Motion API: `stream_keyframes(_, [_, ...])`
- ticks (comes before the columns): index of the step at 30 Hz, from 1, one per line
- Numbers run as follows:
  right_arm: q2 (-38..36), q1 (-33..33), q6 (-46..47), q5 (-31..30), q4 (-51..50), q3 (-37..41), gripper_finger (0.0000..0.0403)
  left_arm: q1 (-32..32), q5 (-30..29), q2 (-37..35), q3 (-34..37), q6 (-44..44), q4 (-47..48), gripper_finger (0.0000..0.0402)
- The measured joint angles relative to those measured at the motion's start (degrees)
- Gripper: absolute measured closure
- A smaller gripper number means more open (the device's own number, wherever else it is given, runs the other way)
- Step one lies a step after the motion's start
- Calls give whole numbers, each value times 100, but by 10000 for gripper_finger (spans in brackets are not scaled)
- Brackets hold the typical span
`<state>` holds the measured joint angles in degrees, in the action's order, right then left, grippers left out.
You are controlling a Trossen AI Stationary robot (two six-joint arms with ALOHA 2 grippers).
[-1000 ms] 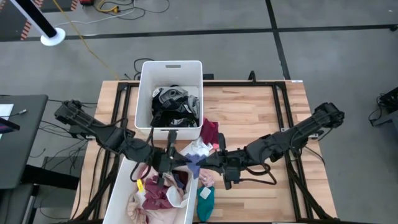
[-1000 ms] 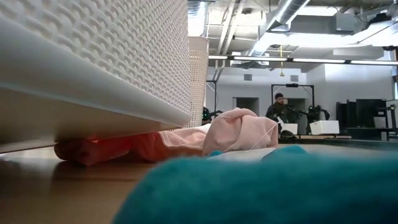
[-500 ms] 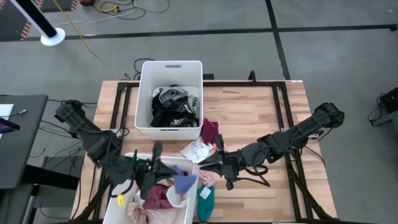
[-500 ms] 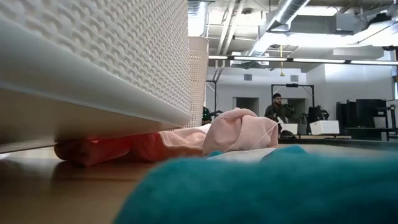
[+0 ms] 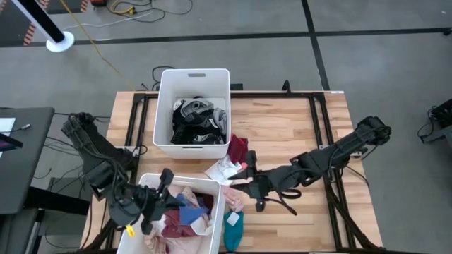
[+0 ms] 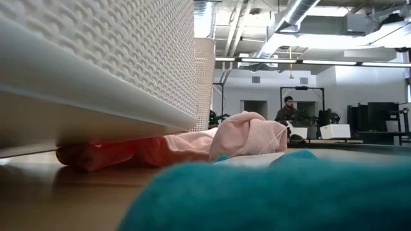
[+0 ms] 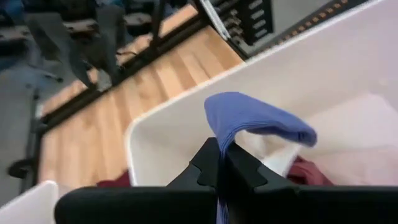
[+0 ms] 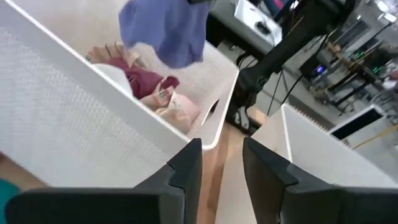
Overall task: Sort clothes
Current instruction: Put the purple sock into the bottom white laundry bin
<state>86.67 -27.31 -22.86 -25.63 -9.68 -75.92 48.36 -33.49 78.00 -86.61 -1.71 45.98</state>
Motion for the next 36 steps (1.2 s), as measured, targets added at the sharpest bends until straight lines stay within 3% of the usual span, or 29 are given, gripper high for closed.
stream_keyframes(6, [-7, -7, 543, -2, -479, 0, 259, 138, 489, 0, 0, 458, 178, 401])
stream_keyframes(25, [-24, -312, 2554, 0, -2461, 58, 255, 78, 1019, 370, 810, 1665, 431, 401])
stream_keyframes(31, [-24, -346, 3052, 30, -2567, 306, 255, 20, 1250, 615, 1010, 1987, 528, 390])
stream_keyframes(36, [-22, -343, 3297, 545, -1965, 713, 255, -15, 1248, 758, 1010, 2088, 563, 388])
